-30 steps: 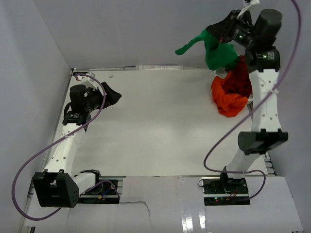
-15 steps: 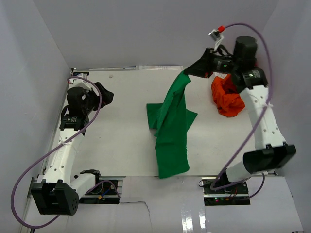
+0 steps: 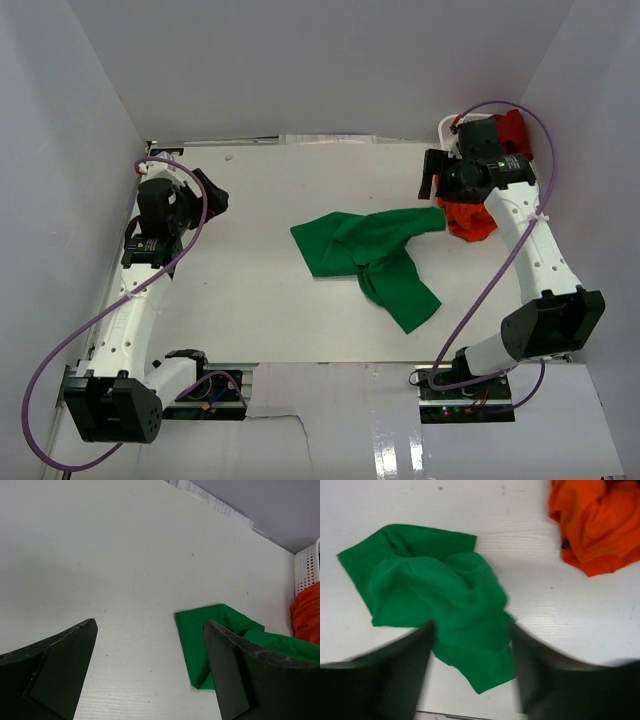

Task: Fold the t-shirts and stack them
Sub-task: Move the tshirt to the center of the board, then flatten out the tshirt

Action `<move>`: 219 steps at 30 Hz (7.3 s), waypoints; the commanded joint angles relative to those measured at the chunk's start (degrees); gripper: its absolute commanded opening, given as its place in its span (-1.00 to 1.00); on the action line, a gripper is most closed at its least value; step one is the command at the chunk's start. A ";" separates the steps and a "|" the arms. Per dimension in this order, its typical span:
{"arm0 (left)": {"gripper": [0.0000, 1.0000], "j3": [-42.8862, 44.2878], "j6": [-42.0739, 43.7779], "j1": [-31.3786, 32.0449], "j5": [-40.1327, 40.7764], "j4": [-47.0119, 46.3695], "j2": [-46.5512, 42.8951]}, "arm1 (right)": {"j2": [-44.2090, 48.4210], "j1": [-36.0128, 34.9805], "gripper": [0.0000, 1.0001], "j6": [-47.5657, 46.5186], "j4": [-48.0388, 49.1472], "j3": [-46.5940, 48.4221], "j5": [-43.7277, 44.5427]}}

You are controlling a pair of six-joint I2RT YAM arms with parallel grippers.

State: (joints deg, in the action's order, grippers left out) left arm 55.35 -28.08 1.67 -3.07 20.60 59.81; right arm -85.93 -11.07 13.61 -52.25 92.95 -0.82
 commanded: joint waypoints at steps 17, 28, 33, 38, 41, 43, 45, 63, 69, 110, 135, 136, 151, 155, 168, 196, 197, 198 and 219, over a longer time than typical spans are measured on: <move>0.96 2.30 0.13 0.00 -5.45 0.67 6.11 | -6.52 -24.43 0.31 -3.06 8.21 -17.63 13.39; 0.96 2.48 0.48 0.00 -5.10 1.02 7.25 | -14.44 -29.18 0.28 -4.38 10.59 -13.24 10.14; 0.96 2.65 0.65 -0.09 -4.75 1.29 7.51 | -17.51 -29.80 0.24 -4.46 11.11 -12.26 9.87; 0.96 2.65 0.74 -0.09 -4.31 1.37 7.69 | -19.27 -29.97 0.13 -4.99 12.96 -12.53 9.17; 0.96 2.66 0.83 -0.09 -4.31 1.46 7.86 | -21.02 -29.97 -0.07 -5.25 12.79 -11.65 9.87; 0.96 2.57 0.92 -0.09 -4.22 1.55 7.86 | -21.99 -29.97 -0.32 -5.34 12.44 -11.12 10.49; 0.96 2.57 0.92 -0.09 -4.14 1.64 7.86 | -22.44 -30.06 -0.53 -5.52 12.26 -9.90 10.57; 0.96 6.17 -0.93 -0.09 0.00 5.85 9.89 | -9.58 -42.99 -0.85 -5.53 6.40 14.44 -17.29; 0.96 5.21 -0.40 -0.09 -5.70 2.88 8.74 | 10.79 -18.04 -0.85 -1.56 5.76 -8.56 -10.27; -0.12 22.69 11.46 13.88 -18.64 16.67 50.93 | -0.38 -7.39 -0.85 -0.60 9.80 -7.43 5.39; -1.00 38.57 9.44 14.07 -11.96 27.19 42.78 | -8.79 -6.51 -0.85 -1.48 6.64 5.70 1.52; -1.00 39.47 8.92 12.32 -11.96 27.91 41.28 | -9.95 -5.81 -0.85 -1.65 5.94 8.45 1.44; -1.00 16.38 -2.41 -14.59 -11.17 16.23 6.13 | 5.20 -4.22 -0.85 -3.32 7.15 12.28 -12.53; -1.00 12.33 -4.79 -14.68 -10.20 11.67 -5.91 | 18.05 -4.49 -0.85 -3.85 10.49 3.83 -15.18; -1.00 17.76 -6.21 -12.75 2.18 17.72 -28.44 | 43.91 -4.49 -0.85 -4.20 12.16 4.69 -18.79; -1.00 29.87 -2.07 -3.69 11.60 3.12 19.48 | -5.14 3.15 -0.85 -0.61 17.98 21.79 -20.67; -1.00 33.38 -1.81 -4.04 11.16 3.30 22.86 | -8.95 5.34 -0.85 -0.16 15.10 27.49 -22.45; -1.00 41.16 -2.07 -4.39 10.29 4.26 26.03 | -12.91 6.23 -0.85 0.54 13.42 41.12 -24.04; -1.00 -4.97 -7.87 -7.91 0.72 10.30 -5.15 | 28.18 1.14 -0.84 5.81 24.84 -37.79 -25.89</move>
State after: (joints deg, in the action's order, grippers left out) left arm 55.70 -35.03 -5.91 0.78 24.16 56.05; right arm -60.58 -7.88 17.30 -24.60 62.06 -29.52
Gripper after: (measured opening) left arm 0.024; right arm 0.080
